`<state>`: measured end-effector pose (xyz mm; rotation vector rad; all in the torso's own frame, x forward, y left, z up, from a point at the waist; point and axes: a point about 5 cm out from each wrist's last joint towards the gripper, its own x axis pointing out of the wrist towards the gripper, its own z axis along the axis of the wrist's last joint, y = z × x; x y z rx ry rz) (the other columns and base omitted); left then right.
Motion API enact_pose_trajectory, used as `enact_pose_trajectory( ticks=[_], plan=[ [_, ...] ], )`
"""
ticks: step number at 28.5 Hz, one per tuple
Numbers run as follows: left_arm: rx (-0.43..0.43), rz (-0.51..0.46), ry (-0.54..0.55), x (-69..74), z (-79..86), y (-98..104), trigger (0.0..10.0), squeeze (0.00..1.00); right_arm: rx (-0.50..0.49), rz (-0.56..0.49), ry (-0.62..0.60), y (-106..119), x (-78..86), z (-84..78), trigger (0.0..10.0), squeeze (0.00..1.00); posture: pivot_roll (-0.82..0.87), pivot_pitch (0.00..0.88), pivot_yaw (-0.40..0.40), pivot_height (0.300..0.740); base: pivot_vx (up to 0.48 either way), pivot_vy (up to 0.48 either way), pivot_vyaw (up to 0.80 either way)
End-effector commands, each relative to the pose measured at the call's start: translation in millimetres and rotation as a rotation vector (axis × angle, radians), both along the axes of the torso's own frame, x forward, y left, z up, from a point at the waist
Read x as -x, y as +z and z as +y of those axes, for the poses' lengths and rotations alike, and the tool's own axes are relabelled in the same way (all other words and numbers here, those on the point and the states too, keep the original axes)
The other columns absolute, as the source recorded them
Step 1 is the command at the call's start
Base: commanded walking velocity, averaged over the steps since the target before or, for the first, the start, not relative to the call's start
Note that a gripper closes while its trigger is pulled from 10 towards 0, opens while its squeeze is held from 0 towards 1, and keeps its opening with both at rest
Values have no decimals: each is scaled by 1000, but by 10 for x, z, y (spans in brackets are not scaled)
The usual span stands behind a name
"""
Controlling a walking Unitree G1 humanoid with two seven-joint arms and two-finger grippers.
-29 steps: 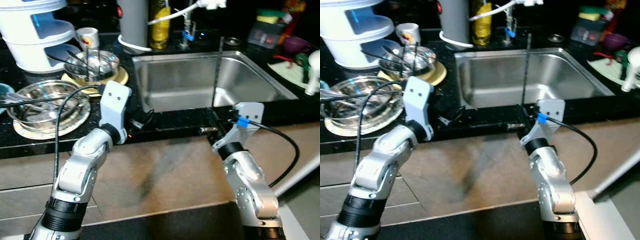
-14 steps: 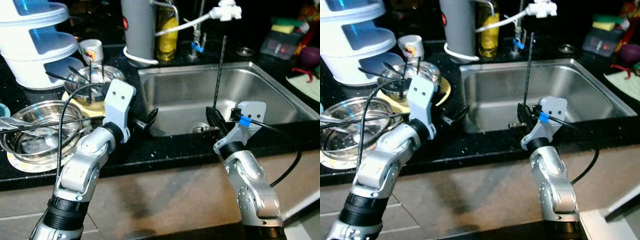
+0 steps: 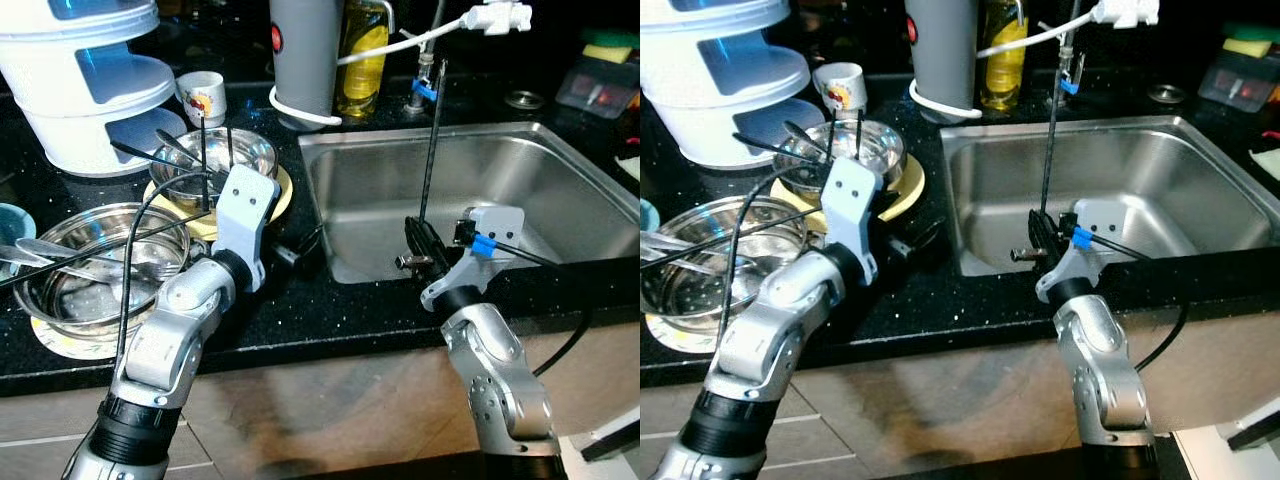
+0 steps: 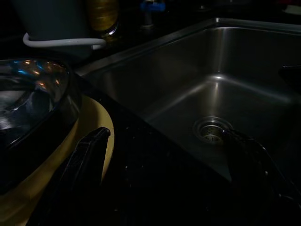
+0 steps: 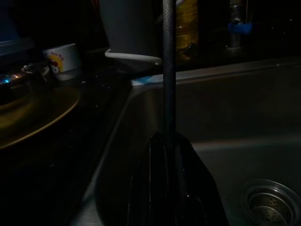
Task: Kitchen organization
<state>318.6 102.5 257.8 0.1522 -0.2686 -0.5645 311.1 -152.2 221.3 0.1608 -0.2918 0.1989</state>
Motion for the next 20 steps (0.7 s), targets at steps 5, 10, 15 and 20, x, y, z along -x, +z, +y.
enact_pose_trajectory(
  ticks=[5, 10, 15, 20],
  plan=[
    [0, 7, -28, 38, -51, -18, 10000, 0, -2, 20, -4, -58, 19, -15, 10000, 0, -84, 160, -18, 740, 0, 0, 0],
    [2, 13, 1, 8, -30, -24, 10000, 0, 2, 20, 0, -49, 14, -13, 10000, 0, -86, 152, -17, 740, 0, 0, 0],
    [15, 28, 49, -27, 17, -27, 10000, 0, 9, 23, 4, -48, 17, -13, 10000, 0, -86, 149, -17, 740, 0, -58, 0],
    [13, 30, 70, -47, 49, -31, 10000, 0, 12, 24, 6, -49, 20, -9, 10000, 0, -88, 150, -17, 740, 0, -480, 0]
  ],
)
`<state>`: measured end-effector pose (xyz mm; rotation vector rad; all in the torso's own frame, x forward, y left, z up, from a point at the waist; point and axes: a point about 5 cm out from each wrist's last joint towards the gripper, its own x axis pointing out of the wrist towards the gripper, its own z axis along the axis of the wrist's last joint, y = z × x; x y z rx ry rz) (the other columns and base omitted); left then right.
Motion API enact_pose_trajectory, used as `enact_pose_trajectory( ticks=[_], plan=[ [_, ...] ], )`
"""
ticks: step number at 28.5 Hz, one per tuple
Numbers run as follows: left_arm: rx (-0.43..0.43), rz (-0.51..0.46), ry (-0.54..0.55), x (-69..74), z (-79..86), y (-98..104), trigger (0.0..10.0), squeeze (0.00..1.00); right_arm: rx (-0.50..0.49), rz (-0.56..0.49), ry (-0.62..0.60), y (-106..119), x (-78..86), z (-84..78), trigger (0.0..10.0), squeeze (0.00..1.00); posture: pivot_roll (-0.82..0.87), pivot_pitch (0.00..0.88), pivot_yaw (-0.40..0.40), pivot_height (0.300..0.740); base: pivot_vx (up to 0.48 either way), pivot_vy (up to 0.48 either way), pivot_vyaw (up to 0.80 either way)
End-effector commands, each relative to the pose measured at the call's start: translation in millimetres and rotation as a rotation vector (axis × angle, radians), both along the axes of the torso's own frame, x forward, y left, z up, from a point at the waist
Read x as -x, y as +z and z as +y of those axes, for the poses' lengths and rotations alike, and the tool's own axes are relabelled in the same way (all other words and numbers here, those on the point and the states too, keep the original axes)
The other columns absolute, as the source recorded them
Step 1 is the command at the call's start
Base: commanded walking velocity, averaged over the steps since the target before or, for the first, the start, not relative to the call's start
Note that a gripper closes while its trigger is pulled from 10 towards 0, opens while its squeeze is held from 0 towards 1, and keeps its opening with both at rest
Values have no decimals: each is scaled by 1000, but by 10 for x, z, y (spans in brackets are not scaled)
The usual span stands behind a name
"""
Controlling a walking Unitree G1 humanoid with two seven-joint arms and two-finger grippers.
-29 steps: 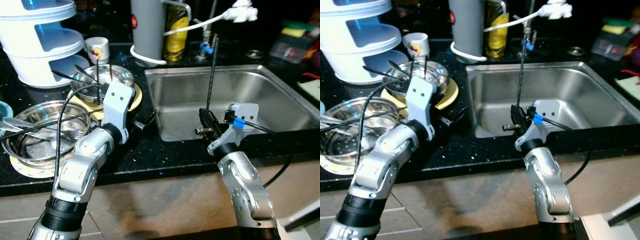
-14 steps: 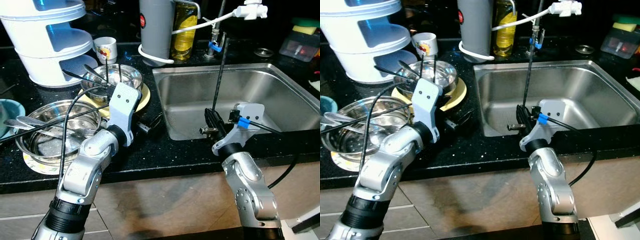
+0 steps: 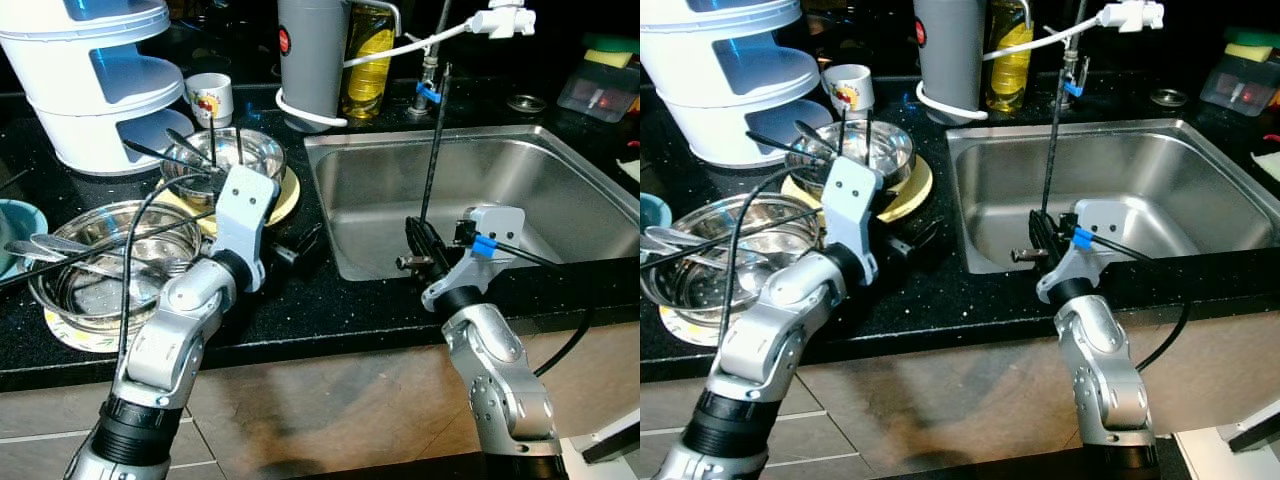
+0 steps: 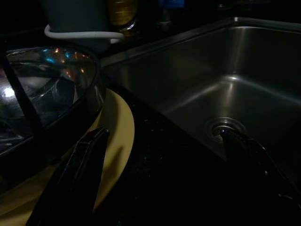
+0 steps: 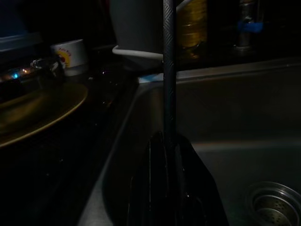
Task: Kitchen organization
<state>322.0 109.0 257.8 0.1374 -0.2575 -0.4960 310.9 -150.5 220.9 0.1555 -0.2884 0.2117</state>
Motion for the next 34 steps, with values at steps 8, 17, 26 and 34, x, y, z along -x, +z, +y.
enact_pose_trajectory(
  ticks=[8, 17, 26, 34],
  plan=[
    [22, 38, 27, -24, 13, -42, 10000, 0, 10, 25, -7, -46, 21, -33, 10000, 0, -90, 165, -21, 740, 0, 0, 0],
    [12, 53, 22, -20, 21, -59, 10000, 0, 25, 18, -1, -18, 8, -33, 10000, 0, -89, 171, -24, 740, 0, 0, 0],
    [-101, 2, -91, -15, -60, 1, 10000, 0, 138, 18, 11, 122, -181, -181, 10000, 0, -90, 174, -26, 740, 0, 0, 0],
    [-268, -20, -234, 48, -254, 11, 10000, 0, 414, 138, 52, 29, -584, -372, 10000, 0, -92, 169, -16, 740, 0, 0, 0]
  ],
)
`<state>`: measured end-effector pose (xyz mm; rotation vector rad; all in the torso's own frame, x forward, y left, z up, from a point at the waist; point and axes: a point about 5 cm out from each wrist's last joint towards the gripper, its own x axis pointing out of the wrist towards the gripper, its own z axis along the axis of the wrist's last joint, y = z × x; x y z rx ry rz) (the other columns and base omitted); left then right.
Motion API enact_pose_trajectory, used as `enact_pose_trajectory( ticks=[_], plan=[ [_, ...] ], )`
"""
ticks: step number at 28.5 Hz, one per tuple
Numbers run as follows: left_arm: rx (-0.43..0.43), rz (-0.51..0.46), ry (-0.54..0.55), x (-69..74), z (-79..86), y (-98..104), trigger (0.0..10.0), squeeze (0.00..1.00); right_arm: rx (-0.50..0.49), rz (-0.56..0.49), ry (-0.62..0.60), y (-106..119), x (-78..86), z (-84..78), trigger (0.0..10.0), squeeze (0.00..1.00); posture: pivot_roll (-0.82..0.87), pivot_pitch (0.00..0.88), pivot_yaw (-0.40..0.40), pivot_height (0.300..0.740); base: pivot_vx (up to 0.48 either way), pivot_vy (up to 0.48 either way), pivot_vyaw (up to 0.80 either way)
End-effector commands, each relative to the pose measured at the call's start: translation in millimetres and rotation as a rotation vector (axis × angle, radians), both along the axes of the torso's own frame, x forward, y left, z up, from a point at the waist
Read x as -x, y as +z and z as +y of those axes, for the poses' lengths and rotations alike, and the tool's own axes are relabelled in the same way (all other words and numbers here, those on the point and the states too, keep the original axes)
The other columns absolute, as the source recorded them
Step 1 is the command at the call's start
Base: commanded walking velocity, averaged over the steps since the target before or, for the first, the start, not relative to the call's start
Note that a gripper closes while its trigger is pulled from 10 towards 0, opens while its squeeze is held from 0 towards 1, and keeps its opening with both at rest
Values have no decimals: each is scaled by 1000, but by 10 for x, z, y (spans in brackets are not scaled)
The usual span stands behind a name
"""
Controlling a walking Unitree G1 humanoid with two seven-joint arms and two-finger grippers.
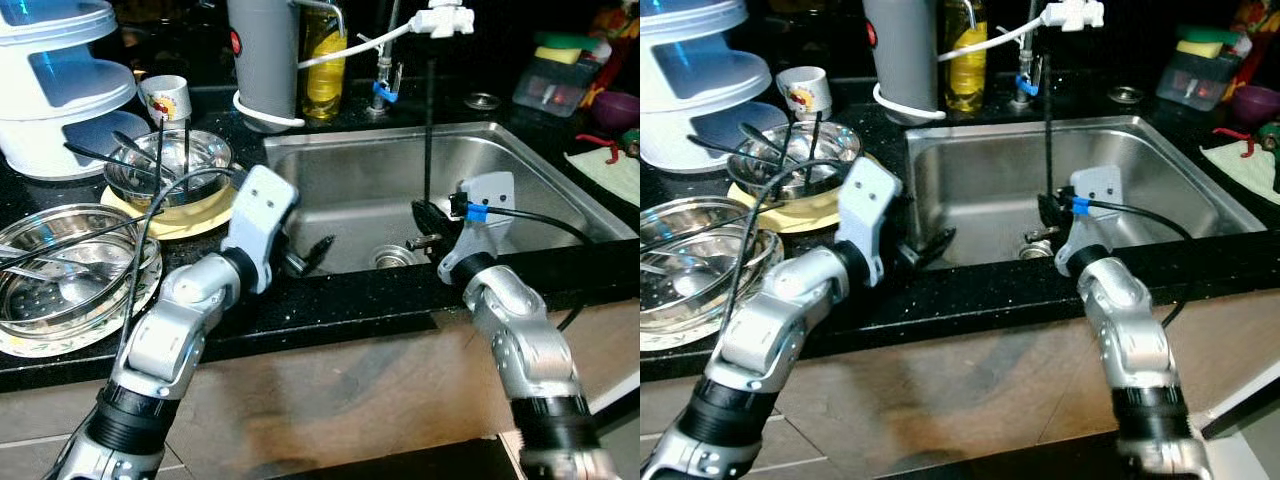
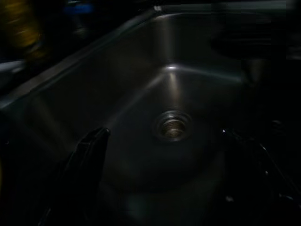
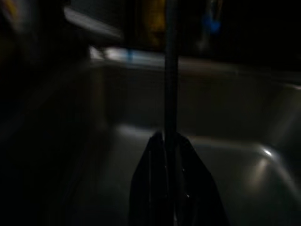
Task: Kitchen organization
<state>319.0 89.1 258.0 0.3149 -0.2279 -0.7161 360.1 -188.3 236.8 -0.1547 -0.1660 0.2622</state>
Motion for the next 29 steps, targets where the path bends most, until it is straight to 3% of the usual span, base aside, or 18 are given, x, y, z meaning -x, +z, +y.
enact_pose_trajectory(
  ticks=[1, 3, 6, 14, 19, 26, 27, 28, 29],
  plan=[
    [-63, -15, -40, 18, -55, 9, 10000, 0, 88, 59, 32, -129, -91, 6, 10000, 0, -92, 169, -16, 740, 0, 0, 0],
    [-81, -18, -50, 20, -70, 7, 10000, 0, 122, 90, 41, -174, -135, -9, 10000, 0, -92, 169, -16, 740, 0, 0, 0],
    [-104, -27, -54, -3, -75, 40, 10000, 0, 301, 156, 57, -269, -289, 16, 10000, 0, -89, 168, -18, 740, 0, 0, 0],
    [-114, -21, -23, -26, -23, 43, 10000, 0, 266, 39, 111, 16, -421, 188, 10000, 0, -82, 168, -23, 740, 0, 0, 0],
    [-122, -10, -10, -36, -6, 27, 10000, 0, 357, 70, 144, -56, -455, 225, 10000, 0, -78, 166, -27, 740, 0, 0, 0],
    [-129, -6, 0, -42, 11, 21, 10000, 0, 386, 95, 161, -111, -469, 197, 10000, 0, -79, 158, -26, 740, 0, 0, 0],
    [-129, -4, 0, -41, 10, 17, 10000, 0, 386, 97, 159, -111, -472, 188, 10000, 122, -79, 158, -26, 740, 0, 0, 0],
    [-129, -3, -1, -41, 9, 15, 10000, 0, 385, 98, 158, -109, -474, 182, 10000, 122, -79, 158, -26, 740, 0, 0, 0],
    [-128, 0, -2, -39, 8, 11, 10000, 0, 382, 100, 158, -108, -475, 176, 10000, 1000, -82, 152, -24, 740, 0, 0, 0]
  ],
)
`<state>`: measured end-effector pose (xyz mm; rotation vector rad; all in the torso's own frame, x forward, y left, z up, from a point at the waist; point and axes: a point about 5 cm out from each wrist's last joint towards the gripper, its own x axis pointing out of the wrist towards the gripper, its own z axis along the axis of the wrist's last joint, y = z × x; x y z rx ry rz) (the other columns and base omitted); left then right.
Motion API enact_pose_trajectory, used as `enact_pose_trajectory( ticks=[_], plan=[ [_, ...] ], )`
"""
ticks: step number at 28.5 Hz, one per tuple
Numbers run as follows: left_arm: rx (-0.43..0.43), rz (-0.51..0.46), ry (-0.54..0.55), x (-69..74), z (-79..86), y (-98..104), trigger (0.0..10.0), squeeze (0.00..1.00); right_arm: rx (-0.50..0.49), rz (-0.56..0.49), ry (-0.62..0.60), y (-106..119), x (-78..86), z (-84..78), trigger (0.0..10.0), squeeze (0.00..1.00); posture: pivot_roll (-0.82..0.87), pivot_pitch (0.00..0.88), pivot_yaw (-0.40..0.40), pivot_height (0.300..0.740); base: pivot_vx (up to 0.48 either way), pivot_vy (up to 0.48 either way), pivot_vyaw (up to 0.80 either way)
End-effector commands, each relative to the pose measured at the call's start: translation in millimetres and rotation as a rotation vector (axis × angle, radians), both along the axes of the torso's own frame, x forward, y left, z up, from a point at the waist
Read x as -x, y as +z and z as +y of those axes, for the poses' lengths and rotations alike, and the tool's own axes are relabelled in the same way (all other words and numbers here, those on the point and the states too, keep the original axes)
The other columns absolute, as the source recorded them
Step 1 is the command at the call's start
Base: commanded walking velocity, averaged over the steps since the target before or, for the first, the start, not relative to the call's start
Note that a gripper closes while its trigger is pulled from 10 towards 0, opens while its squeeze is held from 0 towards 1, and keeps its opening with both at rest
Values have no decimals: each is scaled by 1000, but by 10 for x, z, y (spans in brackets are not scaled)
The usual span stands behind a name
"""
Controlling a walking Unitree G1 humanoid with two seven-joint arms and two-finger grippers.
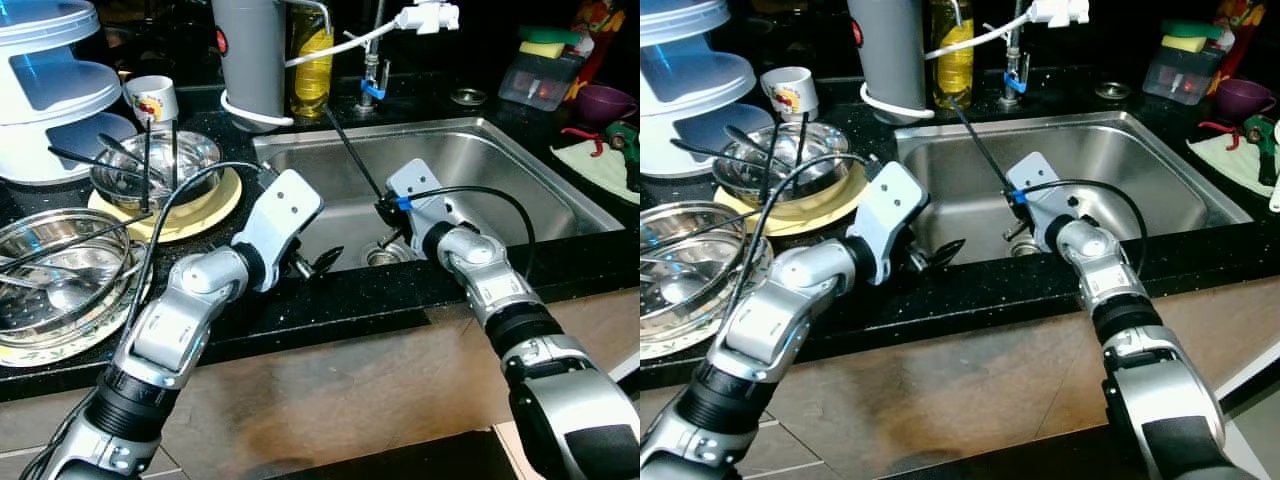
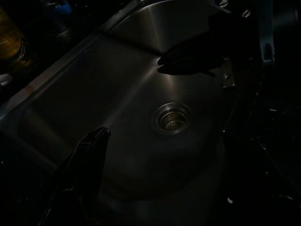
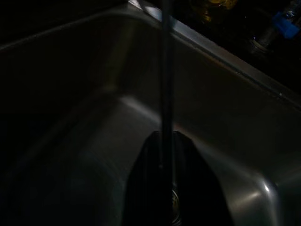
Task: Kitchen organization
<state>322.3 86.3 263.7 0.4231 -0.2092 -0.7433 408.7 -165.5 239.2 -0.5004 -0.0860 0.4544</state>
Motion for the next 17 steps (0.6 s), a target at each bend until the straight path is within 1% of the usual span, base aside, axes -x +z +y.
enact_pose_trajectory(
  ticks=[1, 4, 5, 6, 12, 14, 15, 16, 17],
  plan=[
    [-19, 20, 14, 1, 35, -54, 10000, 0, 18, 53, -15, -130, 9, -57, 10000, 1000, -82, 150, -24, 740, 0, 0, 0],
    [-7, 34, 11, 7, 31, -60, 10000, 0, 28, 35, -28, -118, 3, -66, 10000, 1000, -83, 148, -23, 740, 0, 0, 0],
    [-3, 38, 9, 9, 29, -59, 10000, 0, 22, 31, -32, -113, 1, -69, 10000, 600, -83, 148, -23, 740, 0, 0, 0],
    [3, 45, 8, 12, 28, -60, 10000, 0, 8, 25, -39, -104, -2, -73, 10000, 0, -84, 146, -25, 740, 0, 0, 0],
    [11, 68, 6, 26, 45, -54, 10000, 0, -65, 6, -52, -61, -9, -92, 10000, 0, -82, 147, -26, 740, 0, 0, 0],
    [-6, 68, 0, 46, 75, -30, 10000, 0, -129, -9, -47, -7, -10, -88, 10000, 0, -78, 152, -26, 740, 0, 0, 0],
    [-6, 68, 0, 46, 75, -30, 10000, 0, -129, -9, -47, -7, -10, -88, 10000, 0, -78, 152, -26, 740, 0, 0, 0],
    [-11, 65, -3, 59, 101, -1, 10000, 0, -158, -19, -43, 20, -8, -83, 10000, 0, -78, 152, -26, 740, 0, 0, 0],
    [9, 62, -18, 82, 134, 73, 10000, 0, -190, -29, -31, 47, -2, -70, 10000, 0, -78, 152, -26, 740, 0, 0, 0]
  ],
)
